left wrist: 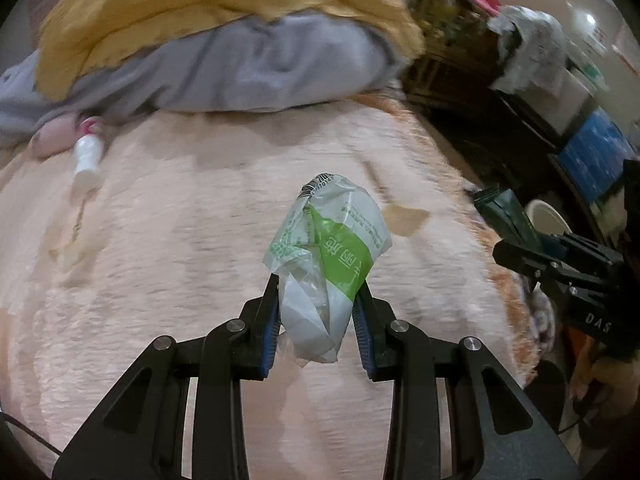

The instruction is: Collect trash

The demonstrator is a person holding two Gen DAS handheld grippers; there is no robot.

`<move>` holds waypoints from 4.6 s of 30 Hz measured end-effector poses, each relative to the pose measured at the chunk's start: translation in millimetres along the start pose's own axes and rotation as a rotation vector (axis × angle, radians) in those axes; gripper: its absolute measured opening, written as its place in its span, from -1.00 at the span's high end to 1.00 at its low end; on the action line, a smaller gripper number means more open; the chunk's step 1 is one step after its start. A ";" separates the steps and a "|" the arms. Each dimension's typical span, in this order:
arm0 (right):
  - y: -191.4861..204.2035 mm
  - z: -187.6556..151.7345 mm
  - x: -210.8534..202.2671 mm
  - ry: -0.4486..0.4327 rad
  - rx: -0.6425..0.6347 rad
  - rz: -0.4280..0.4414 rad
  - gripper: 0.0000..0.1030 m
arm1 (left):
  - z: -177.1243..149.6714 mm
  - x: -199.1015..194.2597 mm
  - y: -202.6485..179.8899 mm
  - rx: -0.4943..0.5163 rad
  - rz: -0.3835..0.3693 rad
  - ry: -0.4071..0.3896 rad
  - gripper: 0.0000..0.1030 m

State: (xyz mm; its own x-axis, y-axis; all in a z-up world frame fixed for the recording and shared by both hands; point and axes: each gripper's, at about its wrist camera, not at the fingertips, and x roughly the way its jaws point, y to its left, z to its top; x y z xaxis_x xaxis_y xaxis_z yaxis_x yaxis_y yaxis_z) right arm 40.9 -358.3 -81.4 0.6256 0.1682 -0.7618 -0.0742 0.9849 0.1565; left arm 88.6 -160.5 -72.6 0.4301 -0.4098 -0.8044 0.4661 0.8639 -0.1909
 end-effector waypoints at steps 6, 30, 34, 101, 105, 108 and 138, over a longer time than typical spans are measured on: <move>-44.8 -19.8 -39.9 -0.037 0.096 -0.069 0.27 | 5.9 5.0 -57.2 0.066 -0.050 -0.001 0.41; -181.4 -87.2 -126.8 -0.098 0.368 -0.245 0.27 | 18.4 40.9 -242.1 0.345 -0.189 0.025 0.41; -199.9 -96.0 -133.2 -0.101 0.411 -0.266 0.27 | 17.8 48.2 -258.5 0.362 -0.210 0.034 0.41; -196.1 -122.1 -187.5 -0.256 0.475 -0.518 -0.37 | 8.8 -1.9 -270.3 0.338 -0.274 -0.233 -0.22; -174.0 -114.5 -202.7 -0.299 0.436 -0.546 -0.43 | 9.0 -22.0 -260.8 0.332 -0.266 -0.289 -0.22; -158.6 -108.2 -212.2 -0.318 0.406 -0.560 -0.44 | 6.6 -35.3 -253.2 0.334 -0.258 -0.324 -0.22; -107.9 -89.7 -233.2 -0.408 0.306 -0.586 -0.62 | 1.8 -62.1 -224.4 0.296 -0.175 -0.399 -0.22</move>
State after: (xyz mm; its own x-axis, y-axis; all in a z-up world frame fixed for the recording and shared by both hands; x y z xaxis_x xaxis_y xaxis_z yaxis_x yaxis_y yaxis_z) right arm -166.6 -500.1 22.9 0.7376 -0.4634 -0.4912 0.5375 0.8432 0.0117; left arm -41.3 -329.5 21.3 0.5605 -0.6700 -0.4868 0.7309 0.6765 -0.0895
